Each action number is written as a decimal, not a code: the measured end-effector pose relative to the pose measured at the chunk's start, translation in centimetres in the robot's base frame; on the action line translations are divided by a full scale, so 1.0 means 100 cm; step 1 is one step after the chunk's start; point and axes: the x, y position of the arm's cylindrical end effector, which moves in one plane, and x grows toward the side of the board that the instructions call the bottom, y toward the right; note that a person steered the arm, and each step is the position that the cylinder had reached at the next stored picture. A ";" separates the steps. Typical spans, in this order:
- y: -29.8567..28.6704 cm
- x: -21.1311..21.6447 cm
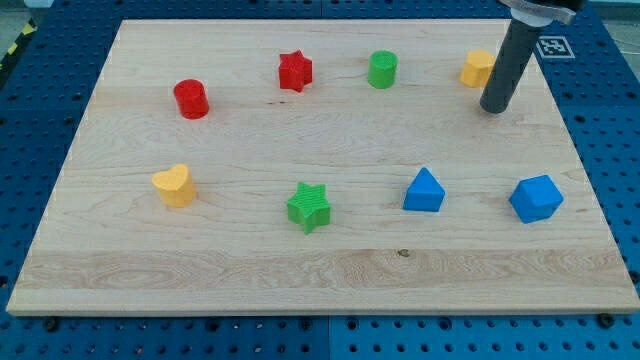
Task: Slightly move the green circle towards top of the board
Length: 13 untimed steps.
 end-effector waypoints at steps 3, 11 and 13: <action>-0.071 -0.007; -0.155 -0.052; -0.186 -0.072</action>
